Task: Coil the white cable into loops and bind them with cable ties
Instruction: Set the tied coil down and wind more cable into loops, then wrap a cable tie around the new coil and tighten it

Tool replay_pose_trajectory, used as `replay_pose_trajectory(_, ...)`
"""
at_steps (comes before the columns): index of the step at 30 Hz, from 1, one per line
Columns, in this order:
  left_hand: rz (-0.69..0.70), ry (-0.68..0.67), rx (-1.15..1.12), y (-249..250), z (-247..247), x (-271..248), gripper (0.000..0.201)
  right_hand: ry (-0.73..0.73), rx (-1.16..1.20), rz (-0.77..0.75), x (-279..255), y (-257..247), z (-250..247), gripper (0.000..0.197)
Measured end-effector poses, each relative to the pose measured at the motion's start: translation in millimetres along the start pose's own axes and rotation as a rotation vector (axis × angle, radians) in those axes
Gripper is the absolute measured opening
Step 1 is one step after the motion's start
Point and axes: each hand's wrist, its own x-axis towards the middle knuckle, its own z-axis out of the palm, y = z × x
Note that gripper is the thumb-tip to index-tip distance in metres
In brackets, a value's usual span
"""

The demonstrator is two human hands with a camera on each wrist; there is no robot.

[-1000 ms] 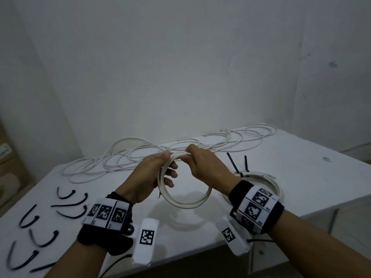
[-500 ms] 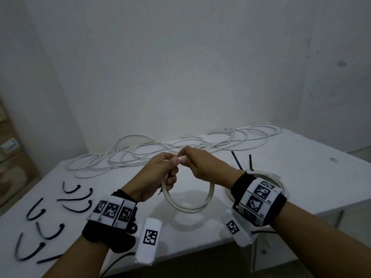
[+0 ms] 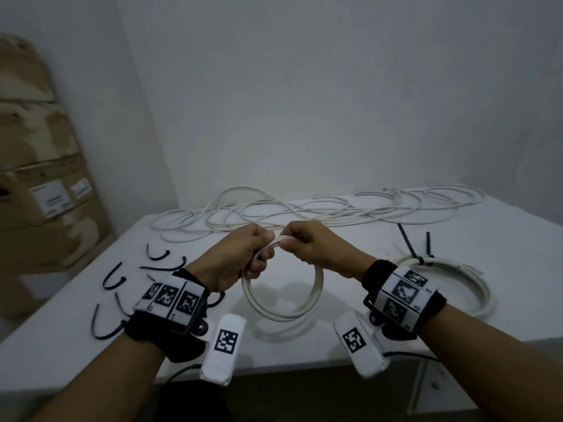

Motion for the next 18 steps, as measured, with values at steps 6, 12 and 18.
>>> replay_pose_trajectory(6, 0.006, 0.139, 0.149, -19.4, -35.1, -23.7, 0.015, -0.147, 0.137, 0.037, 17.2, -11.8, 43.1, 0.02)
replay_pose_trajectory(12, -0.053, 0.209, 0.093, -37.3, -85.1, -51.0, 0.018, -0.316, 0.399, 0.142, 39.2, -20.3, 73.6, 0.037)
replay_pose_trajectory(18, -0.055, 0.271, 0.037, -52.7, -123.0, -67.9, 0.02, -0.518, -0.276, 0.296, 73.3, 0.2, 117.0, 0.04)
